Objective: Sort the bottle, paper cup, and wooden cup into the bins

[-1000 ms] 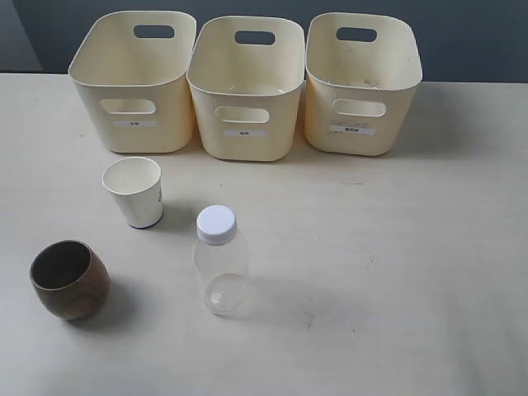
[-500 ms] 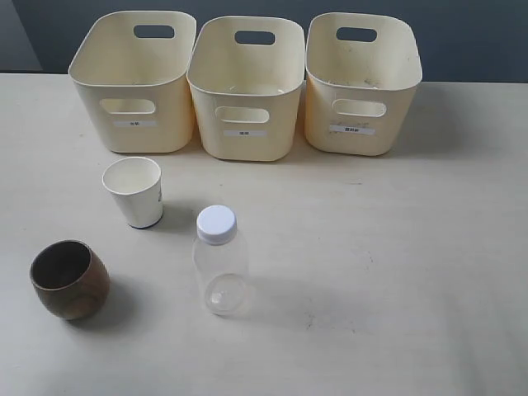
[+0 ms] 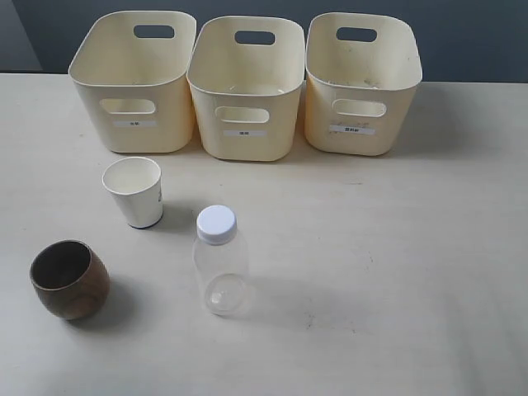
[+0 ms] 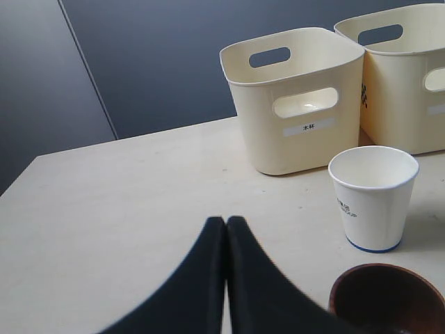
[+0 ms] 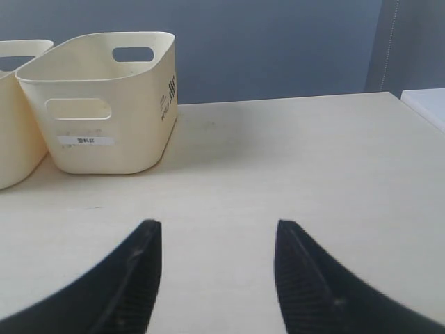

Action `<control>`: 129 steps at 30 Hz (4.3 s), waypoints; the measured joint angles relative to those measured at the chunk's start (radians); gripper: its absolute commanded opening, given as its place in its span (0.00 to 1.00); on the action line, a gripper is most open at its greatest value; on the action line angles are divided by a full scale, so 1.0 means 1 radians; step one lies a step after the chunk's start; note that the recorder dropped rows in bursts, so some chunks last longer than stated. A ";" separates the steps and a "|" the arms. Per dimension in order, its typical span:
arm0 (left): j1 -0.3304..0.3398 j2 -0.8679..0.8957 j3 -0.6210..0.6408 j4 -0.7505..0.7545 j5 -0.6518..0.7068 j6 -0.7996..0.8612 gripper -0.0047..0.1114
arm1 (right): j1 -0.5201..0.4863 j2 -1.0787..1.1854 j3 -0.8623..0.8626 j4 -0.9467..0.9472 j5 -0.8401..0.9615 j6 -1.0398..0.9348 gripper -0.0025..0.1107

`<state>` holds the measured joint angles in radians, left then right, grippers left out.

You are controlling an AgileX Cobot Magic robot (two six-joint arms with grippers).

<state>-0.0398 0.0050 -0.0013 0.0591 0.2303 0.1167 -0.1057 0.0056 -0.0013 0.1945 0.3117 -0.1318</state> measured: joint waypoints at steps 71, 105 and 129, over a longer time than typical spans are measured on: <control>0.000 0.000 0.000 0.000 0.000 0.000 0.04 | 0.000 0.000 0.000 0.571 -0.042 0.008 0.18; 0.000 0.000 0.000 0.000 0.000 0.000 0.04 | 0.000 0.750 -0.317 1.542 0.724 -1.464 0.02; 0.000 0.000 0.000 0.000 0.000 0.000 0.04 | 0.713 1.294 -0.628 1.541 0.265 -1.700 0.02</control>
<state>-0.0398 0.0050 -0.0013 0.0591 0.2303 0.1167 0.6070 1.3000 -0.6292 1.7356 0.5765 -1.8313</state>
